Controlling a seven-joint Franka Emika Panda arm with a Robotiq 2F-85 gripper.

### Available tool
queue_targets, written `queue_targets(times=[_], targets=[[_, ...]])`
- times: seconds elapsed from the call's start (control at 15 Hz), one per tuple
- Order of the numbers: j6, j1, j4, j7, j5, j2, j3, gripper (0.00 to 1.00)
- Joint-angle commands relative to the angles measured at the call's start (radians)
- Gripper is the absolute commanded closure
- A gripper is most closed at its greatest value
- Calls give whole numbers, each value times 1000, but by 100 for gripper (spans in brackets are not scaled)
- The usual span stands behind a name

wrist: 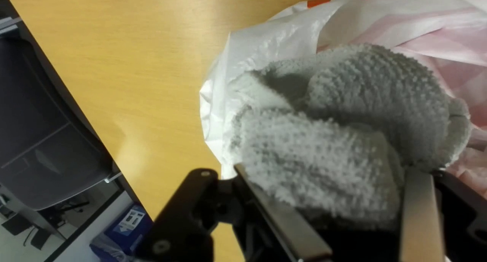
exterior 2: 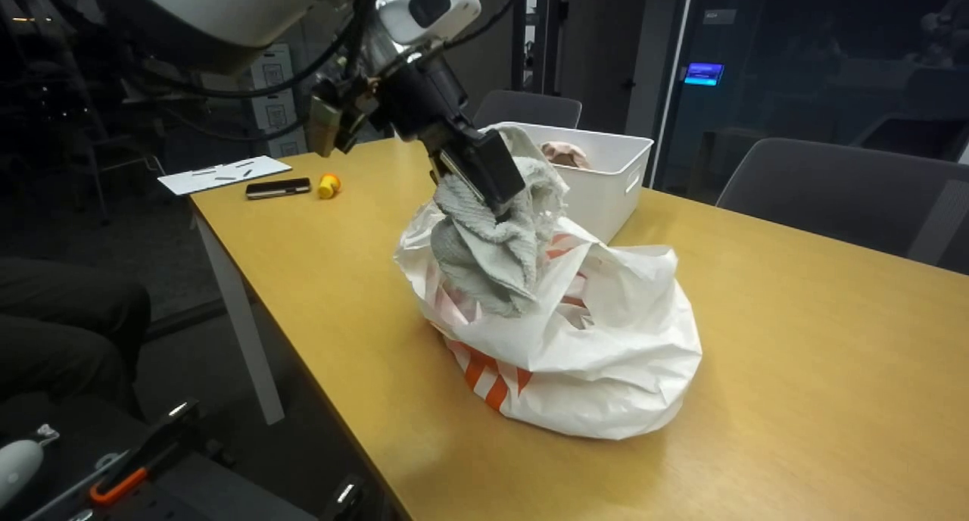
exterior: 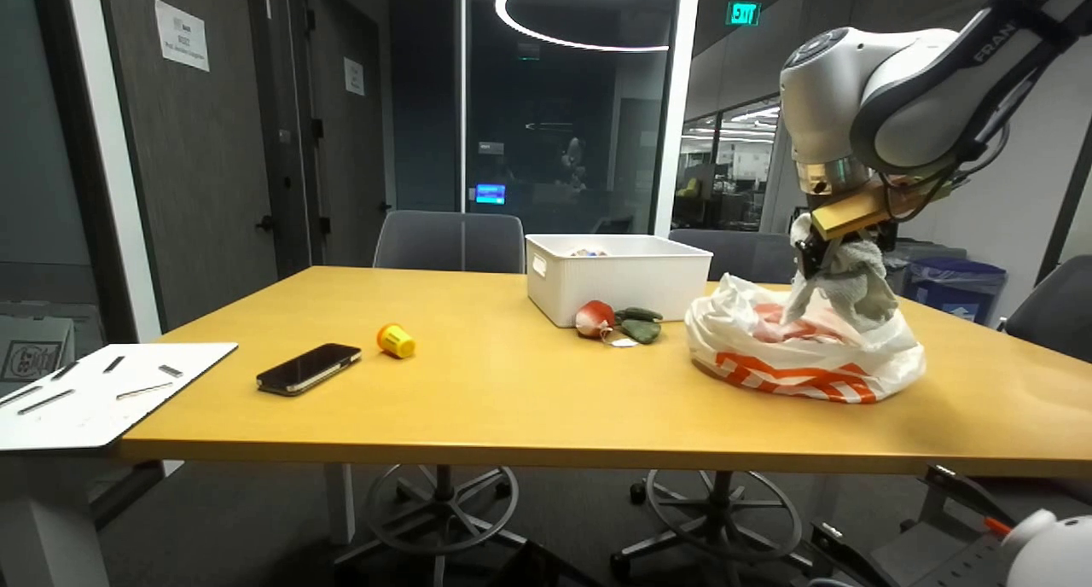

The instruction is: Put the towel and radish in the plastic bag.

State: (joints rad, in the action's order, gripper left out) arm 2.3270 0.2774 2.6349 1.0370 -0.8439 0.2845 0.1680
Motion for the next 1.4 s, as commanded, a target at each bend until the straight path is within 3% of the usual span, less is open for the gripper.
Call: queue_targets(times=[0.0, 0.27, 0.4, 0.8, 1.07, 1.27, 1.33], targets=[[-56, -76, -107, 67, -87, -90, -23, 100], [-69, -144, -181, 60, -125, -164, -53, 100], [-9, -167, -206, 47, -98, -223, -79, 100], [166, -185, -208, 60, -57, -405, -162, 100], [154, -200, -180, 161, -72, -427, -214, 100], [182, -196, -172, 194, -17, -447, -232, 100], [211, -193, -170, 187, 6, -455, -233, 74]])
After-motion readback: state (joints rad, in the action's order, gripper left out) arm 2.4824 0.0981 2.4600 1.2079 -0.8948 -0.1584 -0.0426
